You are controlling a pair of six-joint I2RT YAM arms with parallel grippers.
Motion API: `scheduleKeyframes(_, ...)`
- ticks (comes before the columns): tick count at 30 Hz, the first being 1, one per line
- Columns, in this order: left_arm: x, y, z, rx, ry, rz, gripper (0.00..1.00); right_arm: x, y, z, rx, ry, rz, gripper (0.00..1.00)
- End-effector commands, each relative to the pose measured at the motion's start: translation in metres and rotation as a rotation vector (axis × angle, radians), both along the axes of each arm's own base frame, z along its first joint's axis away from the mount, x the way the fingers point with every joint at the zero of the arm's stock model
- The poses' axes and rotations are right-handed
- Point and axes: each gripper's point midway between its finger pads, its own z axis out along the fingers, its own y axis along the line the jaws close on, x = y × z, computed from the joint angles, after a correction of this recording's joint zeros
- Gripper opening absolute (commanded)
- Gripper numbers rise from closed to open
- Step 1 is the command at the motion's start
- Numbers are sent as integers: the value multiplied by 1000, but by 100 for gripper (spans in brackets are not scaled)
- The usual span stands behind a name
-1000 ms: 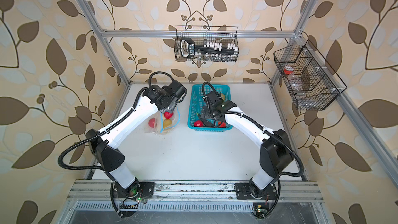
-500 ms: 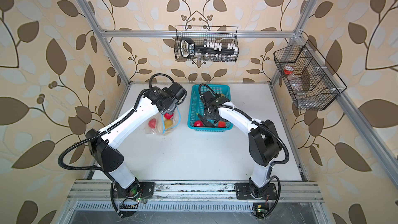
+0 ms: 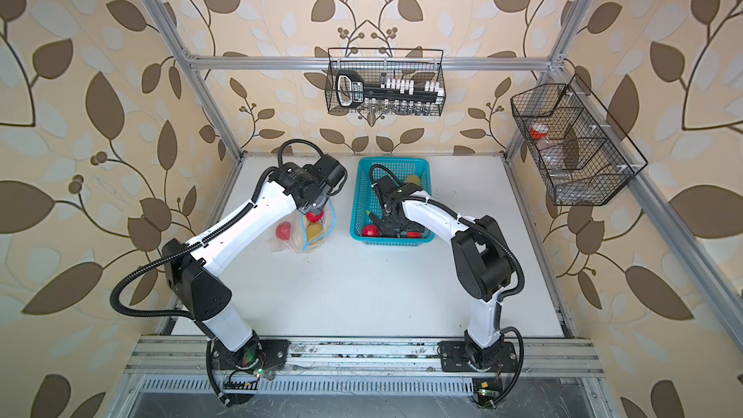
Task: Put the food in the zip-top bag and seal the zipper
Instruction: 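Lower the right gripper onto the red-yellow mango and close on it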
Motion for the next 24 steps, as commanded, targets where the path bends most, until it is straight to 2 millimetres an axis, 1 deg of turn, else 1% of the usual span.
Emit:
scheduleKeyframes(1,0,5,6,-11,-18,10,0,-6,-8,-15,-24,42,-31,86)
scheduleKeyframes(5,0,6,7,-10,-20,14,0,-6,-15,-22,-23,60,-62,74)
scheduleKeyframes(6,0,6,7,-12,-20,14,0,-6,-17,-24,-29,65,-70,73)
scheduleKeyframes(11,-1,5,6,-18,-11,10,0,-9,-25,-33,-56,78,-85,73)
scheduleKeyframes(17,-2,6,6,-22,-14,8,0,-7,-30,-33,-91,74,-91,74)
scheduleKeyframes(24,-1,6,5,-17,-11,11,0,-4,-30,-46,-106,98,-89,74)
